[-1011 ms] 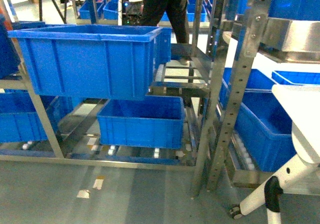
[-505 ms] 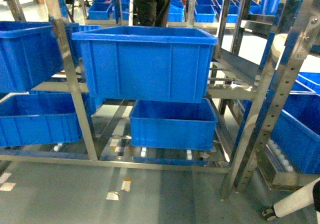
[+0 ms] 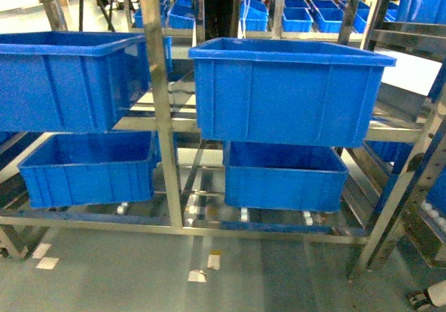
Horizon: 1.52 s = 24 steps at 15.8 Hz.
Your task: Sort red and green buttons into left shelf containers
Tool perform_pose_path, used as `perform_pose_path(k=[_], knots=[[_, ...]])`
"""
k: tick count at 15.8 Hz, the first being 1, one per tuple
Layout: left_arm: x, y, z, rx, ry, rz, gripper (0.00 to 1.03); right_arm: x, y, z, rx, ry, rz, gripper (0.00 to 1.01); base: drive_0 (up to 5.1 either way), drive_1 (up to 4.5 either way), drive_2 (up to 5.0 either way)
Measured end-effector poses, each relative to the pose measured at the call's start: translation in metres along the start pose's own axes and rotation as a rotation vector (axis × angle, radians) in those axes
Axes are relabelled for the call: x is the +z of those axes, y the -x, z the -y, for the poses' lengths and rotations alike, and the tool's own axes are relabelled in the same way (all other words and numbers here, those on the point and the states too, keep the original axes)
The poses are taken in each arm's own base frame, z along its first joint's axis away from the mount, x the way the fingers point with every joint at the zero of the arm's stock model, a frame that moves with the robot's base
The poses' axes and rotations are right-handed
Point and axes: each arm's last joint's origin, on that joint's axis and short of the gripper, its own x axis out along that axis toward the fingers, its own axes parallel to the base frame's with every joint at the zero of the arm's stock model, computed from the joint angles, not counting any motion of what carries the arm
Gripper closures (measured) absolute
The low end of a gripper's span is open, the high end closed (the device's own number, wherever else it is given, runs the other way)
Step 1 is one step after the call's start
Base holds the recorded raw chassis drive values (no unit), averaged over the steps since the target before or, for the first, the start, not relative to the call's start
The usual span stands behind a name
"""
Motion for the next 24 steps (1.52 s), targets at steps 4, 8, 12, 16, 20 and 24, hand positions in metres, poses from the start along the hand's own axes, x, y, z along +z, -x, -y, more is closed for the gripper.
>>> perform_pose_path(k=[4, 8, 12, 16, 20, 24], knots=[[0.0, 0.0, 0.0, 0.0, 0.0, 0.0, 0.76, 0.0003, 0.0001, 0.0, 0.0, -0.001, 0.003, 0.75, -5.0, 2.43, 2.4], [-0.0002, 0.0004, -0.0011, 0.007, 0.002, -0.002, 0.76, 0.0004, 0.0002, -0.0001, 0.002, -0.001, 0.004, 0.75, -2.5, 1.19, 1.2], [0.0005, 0.0006, 0.0008, -0.005, -0.002, 0.003, 0.76, 0.0001, 0.0002, 0.0, 0.001, 0.0, 0.0, 0.75, -0.1, 3.16, -3.3], [0.0006, 0.0007, 0.0005, -0.001, -0.002, 0.003, 0.76, 0.0005, 0.0002, 0.0, 0.001, -0.001, 0.004, 0.75, 0.0, 4.29, -4.4], [-0.0001, -0.0004, 0.0, 0.0, 0.0, 0.0, 0.76, 0.0002, 0.0, 0.0, 0.001, 0.0, 0.002, 0.75, 0.0, 3.26, -3.2], [-0.0009, -0.0014, -0.0005, 0.0, 0.002, -0.005, 0.76, -0.0007, -0.0004, -0.0001, 0.001, 0.001, -0.004, 0.75, 0.0, 0.0, 0.0]])
